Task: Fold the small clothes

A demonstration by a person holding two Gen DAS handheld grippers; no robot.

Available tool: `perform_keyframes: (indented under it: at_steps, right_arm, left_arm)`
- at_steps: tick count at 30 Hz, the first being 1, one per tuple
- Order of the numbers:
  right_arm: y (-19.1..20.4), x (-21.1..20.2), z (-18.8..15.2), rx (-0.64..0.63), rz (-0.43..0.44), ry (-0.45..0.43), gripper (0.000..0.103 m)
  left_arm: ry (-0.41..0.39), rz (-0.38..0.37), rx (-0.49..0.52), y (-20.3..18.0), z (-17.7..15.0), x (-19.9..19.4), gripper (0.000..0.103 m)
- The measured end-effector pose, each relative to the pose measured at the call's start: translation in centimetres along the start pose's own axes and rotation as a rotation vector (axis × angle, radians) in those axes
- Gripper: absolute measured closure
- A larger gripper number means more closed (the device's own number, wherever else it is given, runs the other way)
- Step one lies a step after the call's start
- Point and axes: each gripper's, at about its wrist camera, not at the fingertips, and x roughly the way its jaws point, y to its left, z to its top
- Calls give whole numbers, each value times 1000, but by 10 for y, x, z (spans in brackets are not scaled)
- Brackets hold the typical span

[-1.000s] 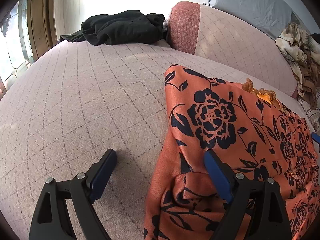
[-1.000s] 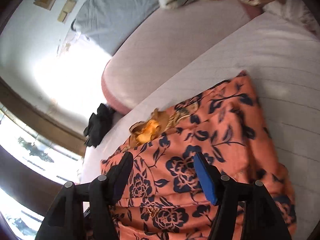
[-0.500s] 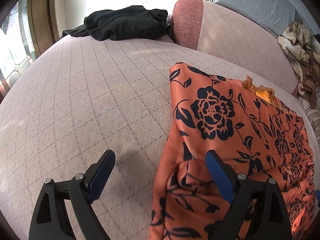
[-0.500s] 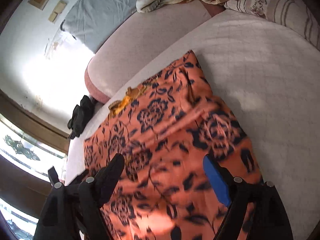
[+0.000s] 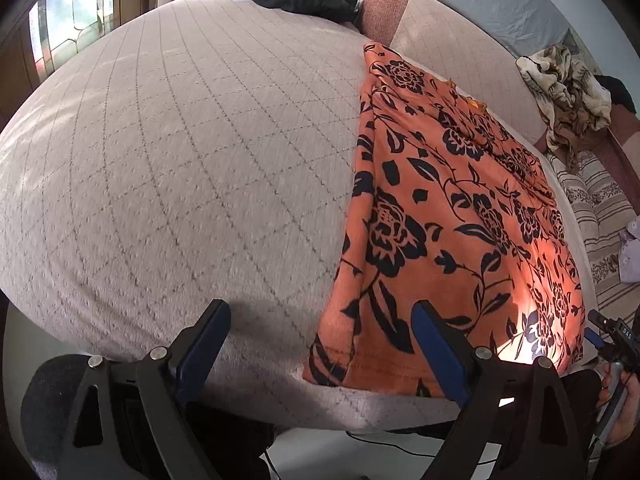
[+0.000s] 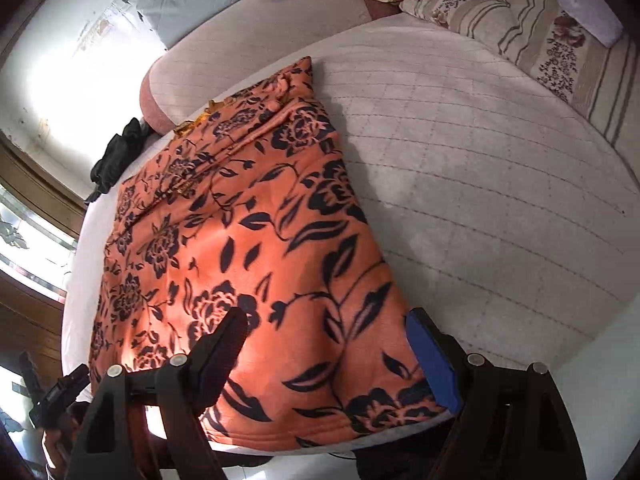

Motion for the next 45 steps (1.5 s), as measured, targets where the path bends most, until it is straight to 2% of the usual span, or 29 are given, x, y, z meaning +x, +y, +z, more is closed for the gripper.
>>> perform_keyframes:
  at_steps: [4, 6, 9, 12, 13, 14, 15, 16, 17, 18, 19, 21, 22, 23, 25, 26, 27, 28, 29, 30, 34, 35, 37, 39, 40, 41, 43, 44, 45]
  right_arm:
    - [-19, 6, -8, 6, -30, 57, 19]
    - [-23, 1, -10, 19, -31, 39, 19]
    - [-31, -4, -14, 35, -40, 24, 19]
    - [-33, -1, -18, 39, 23, 70, 22]
    - [-29, 0, -20, 13, 42, 91, 37]
    - [-25, 1, -23, -8, 36, 106, 47]
    - [-24, 2, -25, -17, 36, 112, 53]
    - [-24, 2, -26, -9, 52, 117, 71]
    - [-26, 0, -26, 9, 87, 117, 78]
    - [-27, -2, -28, 18, 111, 114, 78]
    - [-26, -3, -28, 13, 99, 106, 78]
    - [-25, -2, -28, 10, 78, 101, 75]
    - [-25, 2, -27, 9, 77, 115, 66]
    - [-24, 4, -26, 4, 88, 119, 53]
    - [-17, 7, -24, -24, 110, 123, 43]
    - [-13, 9, -25, -47, 95, 129, 44]
    - [-12, 11, -25, -55, 91, 132, 47]
    - [-13, 11, -24, -51, 91, 138, 74]
    - [-17, 11, -22, -32, 109, 146, 93]
    - [-24, 10, -20, 12, 157, 155, 93]
    - [-26, -18, -10, 66, 242, 86, 93]
    - [-26, -25, -8, 77, 252, 66, 92]
    - [-31, -22, -4, 106, 251, 58, 87]
    - [-37, -4, -6, 128, 225, 111, 76]
    - [-39, 5, -8, 144, 212, 138, 64]
    - [-39, 12, -11, 150, 220, 157, 50]
    - [-35, 12, -14, 143, 252, 136, 41]
    - [-33, 13, -14, 135, 245, 134, 43]
    - [-32, 15, -14, 129, 245, 134, 48]
  left_arm:
    - [10, 23, 53, -10, -3, 4, 11]
    - [4, 22, 59, -12, -6, 5, 11]
    - [7, 59, 80, -15, -8, 8, 11]
    - [14, 103, 133, -25, -11, 10, 12]
    - [13, 110, 147, -28, -12, 10, 20]
    - [0, 127, 156, -30, -13, 7, 45]
    - [-18, 136, 156, -30, -13, 4, 59]
    - [-16, 103, 147, -29, -12, 1, 77]
    - [-7, 84, 134, -28, -11, 0, 79]
    - [-7, 81, 127, -28, -10, 1, 79]
    - [-6, 81, 126, -29, -10, 2, 78]
    - [-8, 77, 121, -30, -10, 3, 68]
    - [-7, 63, 121, -32, -10, 4, 54]
    - [-2, 45, 127, -34, -10, 5, 38]
    - [15, 51, 169, -44, -13, 10, 30]
    - [14, 83, 196, -49, -14, 12, 37]
    - [3, 106, 209, -51, -15, 11, 50]
    - [-3, 103, 214, -52, -14, 9, 83]
    - [15, 41, 194, -49, -10, 7, 96]
    - [23, -1, 148, -44, -6, 3, 96]
    - [-89, -55, 101, -46, 7, -39, 96]
    - [-102, -56, 91, -46, 8, -42, 93]
    - [-71, -21, 78, -45, 7, -27, 88]
    - [26, 35, 66, -40, 0, 3, 67]
    - [63, 45, 52, -38, -3, 14, 60]
    - [19, 47, 63, -40, -6, 11, 53]
    - [22, 30, 110, -50, -5, 10, 40]
    - [19, 40, 137, -54, -5, 11, 61]
    - [19, 55, 158, -57, -4, 12, 90]
